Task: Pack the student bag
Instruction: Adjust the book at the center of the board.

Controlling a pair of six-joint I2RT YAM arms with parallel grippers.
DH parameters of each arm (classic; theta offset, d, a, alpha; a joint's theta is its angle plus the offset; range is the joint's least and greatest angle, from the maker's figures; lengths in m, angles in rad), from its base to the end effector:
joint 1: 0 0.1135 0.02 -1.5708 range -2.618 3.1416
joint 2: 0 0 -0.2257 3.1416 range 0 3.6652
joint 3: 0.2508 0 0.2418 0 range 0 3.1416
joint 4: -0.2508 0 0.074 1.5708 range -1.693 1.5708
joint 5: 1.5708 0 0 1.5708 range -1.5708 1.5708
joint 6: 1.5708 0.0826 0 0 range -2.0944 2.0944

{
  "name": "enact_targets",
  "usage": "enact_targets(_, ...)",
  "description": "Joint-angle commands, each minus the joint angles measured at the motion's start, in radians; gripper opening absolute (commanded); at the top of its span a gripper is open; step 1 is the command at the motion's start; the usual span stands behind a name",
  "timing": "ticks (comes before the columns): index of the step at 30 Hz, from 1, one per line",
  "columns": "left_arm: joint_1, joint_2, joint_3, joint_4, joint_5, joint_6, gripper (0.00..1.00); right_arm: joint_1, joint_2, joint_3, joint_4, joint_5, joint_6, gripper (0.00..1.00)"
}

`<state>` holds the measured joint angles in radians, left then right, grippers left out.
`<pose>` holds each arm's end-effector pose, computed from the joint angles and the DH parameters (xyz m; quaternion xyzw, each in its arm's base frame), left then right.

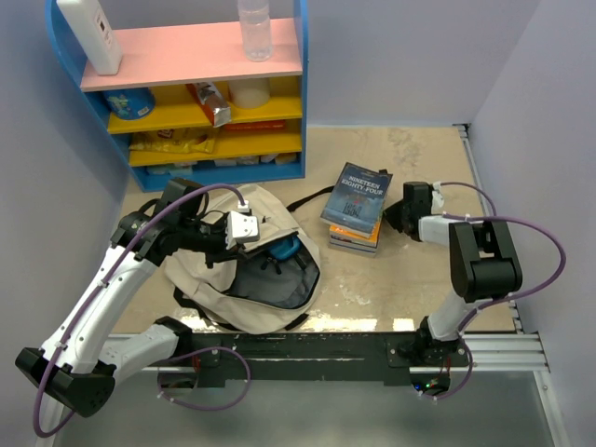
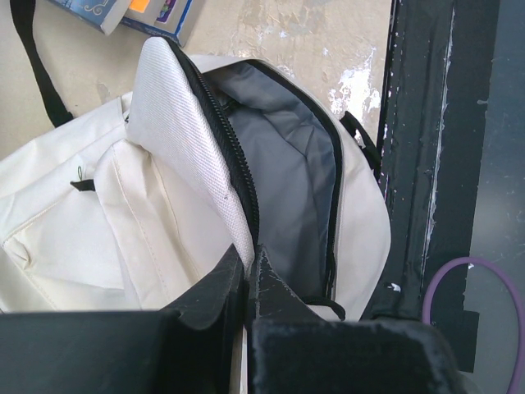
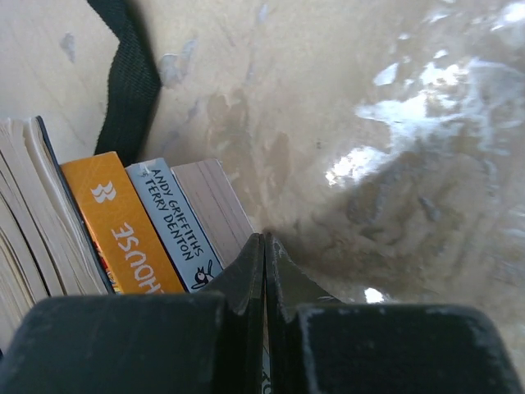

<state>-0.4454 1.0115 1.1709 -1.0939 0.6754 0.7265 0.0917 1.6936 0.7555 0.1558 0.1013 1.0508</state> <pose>0.1621 -0.1346 0.2899 0.5819 0.6894 -0.2702 0.3363 0.3446 0.0233 0.0740 0.4427 0.8091 0.1681 0.3480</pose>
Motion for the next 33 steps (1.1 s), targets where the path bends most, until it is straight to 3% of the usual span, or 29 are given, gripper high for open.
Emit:
enact_targets(1,-0.006,-0.004,0.018,0.025,0.047,0.008,0.00,0.043,0.049,-0.021,0.004,-0.126,0.031,0.00)
enact_targets(19,-0.006,-0.007,0.030,0.014,0.046,0.010,0.00,0.171,-0.017,-0.064,-0.036,-0.103,0.113,0.04)
enact_targets(24,-0.006,-0.011,0.029,0.014,0.046,0.013,0.00,0.103,-0.174,-0.050,-0.150,-0.037,0.075,0.28)
enact_targets(28,-0.007,-0.011,0.027,0.012,0.047,0.017,0.00,0.002,-0.267,-0.041,-0.182,-0.034,0.064,0.40)
enact_targets(33,-0.006,-0.011,0.022,0.009,0.046,0.021,0.00,-0.023,-0.247,0.013,-0.027,-0.153,0.031,0.50)
